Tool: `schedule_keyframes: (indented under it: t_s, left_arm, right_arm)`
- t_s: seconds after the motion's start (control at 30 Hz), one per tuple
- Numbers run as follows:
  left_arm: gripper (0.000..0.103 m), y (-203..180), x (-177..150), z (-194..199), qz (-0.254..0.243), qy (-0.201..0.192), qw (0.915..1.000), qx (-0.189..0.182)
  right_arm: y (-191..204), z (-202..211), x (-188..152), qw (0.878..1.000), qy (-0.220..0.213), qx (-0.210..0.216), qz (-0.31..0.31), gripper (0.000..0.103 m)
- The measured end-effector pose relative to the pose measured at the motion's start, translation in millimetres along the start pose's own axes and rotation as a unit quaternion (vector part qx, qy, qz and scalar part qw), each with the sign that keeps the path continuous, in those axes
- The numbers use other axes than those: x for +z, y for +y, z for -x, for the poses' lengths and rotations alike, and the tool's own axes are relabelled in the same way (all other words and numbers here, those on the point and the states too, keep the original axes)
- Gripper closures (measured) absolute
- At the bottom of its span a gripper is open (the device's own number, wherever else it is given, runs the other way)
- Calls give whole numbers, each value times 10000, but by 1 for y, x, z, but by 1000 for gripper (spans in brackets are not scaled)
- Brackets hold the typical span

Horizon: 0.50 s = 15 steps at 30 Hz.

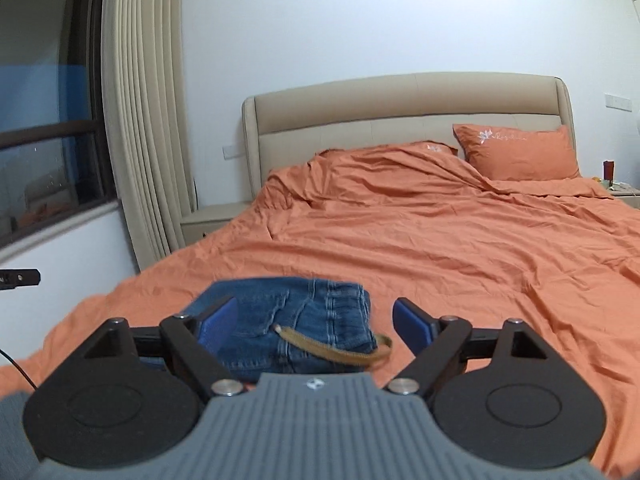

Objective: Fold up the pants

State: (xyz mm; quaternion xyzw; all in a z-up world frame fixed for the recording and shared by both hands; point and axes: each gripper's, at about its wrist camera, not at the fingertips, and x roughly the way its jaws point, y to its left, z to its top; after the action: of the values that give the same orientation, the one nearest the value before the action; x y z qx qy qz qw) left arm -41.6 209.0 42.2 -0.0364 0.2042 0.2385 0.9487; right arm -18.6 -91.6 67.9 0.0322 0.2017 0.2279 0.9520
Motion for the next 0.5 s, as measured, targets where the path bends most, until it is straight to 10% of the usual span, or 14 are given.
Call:
schedule_keyframes:
  t_s: [0.5]
  left_arm:
    - [24,-41,-16,-7,-404,468,9978,-243]
  right_arm:
    - [18,-34,-18,9946,1010,-11,219,22]
